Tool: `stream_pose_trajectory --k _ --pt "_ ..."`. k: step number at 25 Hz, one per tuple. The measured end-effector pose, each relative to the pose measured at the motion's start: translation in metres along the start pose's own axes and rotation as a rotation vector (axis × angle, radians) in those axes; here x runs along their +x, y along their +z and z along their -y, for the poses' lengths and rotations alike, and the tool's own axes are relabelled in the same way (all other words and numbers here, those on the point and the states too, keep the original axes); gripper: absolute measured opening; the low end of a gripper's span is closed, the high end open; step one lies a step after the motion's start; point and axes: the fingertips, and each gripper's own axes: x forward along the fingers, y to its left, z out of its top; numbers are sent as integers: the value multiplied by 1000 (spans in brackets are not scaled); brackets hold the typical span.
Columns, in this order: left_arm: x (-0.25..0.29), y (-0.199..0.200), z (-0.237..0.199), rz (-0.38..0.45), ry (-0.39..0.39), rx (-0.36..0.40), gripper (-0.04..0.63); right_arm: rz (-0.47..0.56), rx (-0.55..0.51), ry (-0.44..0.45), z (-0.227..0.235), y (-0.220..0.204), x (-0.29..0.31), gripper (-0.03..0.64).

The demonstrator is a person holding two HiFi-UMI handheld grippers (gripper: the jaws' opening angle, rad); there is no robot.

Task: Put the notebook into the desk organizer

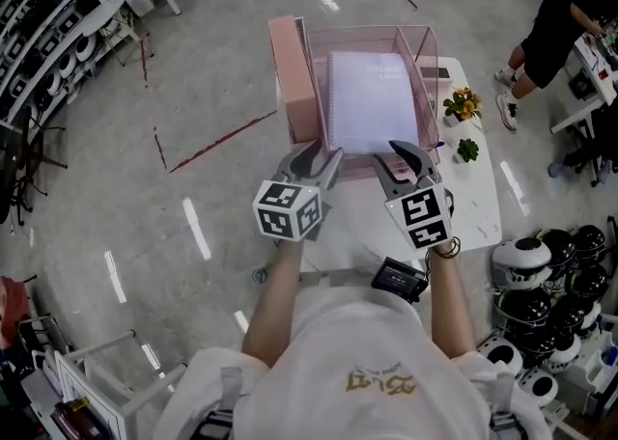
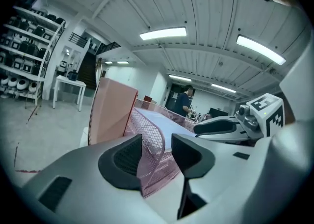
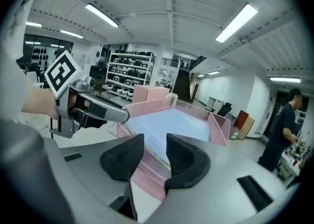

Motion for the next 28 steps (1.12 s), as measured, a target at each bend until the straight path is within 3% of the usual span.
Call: stream_pose_trajectory --k 4,9,12,17,28 --pt "-9 2 -2 40 28 -19 199 76 158 0 -1 0 -12 126" --pt "-30 -1 6 65 36 -15 141 168 401 41 -9 -7 -33 42" --pt "-43 0 16 82 32 -1 98 226 485 32 -12 -6 -49 11" --pt "-60 -3 32 105 19 8 20 261 515 -42 -15 -10 -71 11" --pt "-86 -9 51 130 13 -27 17 286 528 -135 -28 -16 -102 11"
